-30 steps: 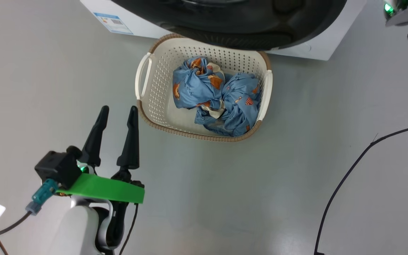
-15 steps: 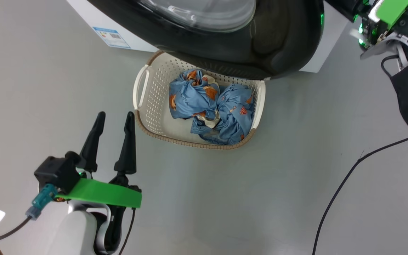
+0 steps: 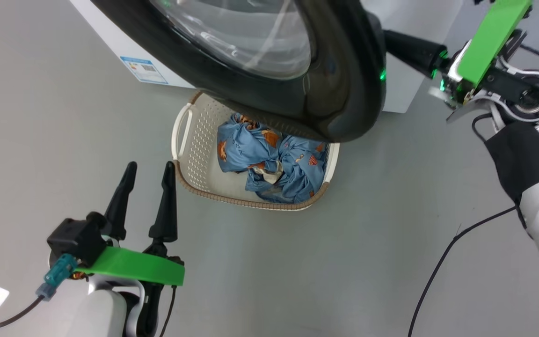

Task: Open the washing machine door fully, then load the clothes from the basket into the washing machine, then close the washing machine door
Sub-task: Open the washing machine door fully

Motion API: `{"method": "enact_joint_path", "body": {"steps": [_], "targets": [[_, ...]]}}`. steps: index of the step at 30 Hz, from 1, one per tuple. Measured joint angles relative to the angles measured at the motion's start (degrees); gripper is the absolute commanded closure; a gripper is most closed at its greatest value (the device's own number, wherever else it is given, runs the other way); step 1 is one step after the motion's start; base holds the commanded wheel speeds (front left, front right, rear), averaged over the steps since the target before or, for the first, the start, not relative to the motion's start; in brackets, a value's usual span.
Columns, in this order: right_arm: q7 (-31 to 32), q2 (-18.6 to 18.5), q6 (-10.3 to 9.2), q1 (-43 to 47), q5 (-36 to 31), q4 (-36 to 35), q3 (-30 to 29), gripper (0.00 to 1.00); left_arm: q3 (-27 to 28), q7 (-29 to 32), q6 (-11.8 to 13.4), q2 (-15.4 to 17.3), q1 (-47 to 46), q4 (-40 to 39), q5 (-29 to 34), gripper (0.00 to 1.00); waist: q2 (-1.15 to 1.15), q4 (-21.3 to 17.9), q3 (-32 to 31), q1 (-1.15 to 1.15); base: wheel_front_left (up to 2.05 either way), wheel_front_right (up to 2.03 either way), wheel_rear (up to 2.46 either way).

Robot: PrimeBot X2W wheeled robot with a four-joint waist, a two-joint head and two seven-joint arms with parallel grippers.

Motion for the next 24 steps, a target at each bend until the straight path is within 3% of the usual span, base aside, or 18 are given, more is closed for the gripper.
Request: {"method": "enact_joint_path", "body": {"steps": [24], "targets": [[3.6,3.4,0.0,9.5,1.0,-5.8,4.0,1.0,0.6,0.0,0.0,0.1,5.0,0.4,1.9,0.0,0.0,-0.5,-5.6,0.0,0.0,0.0,0.0]]}}
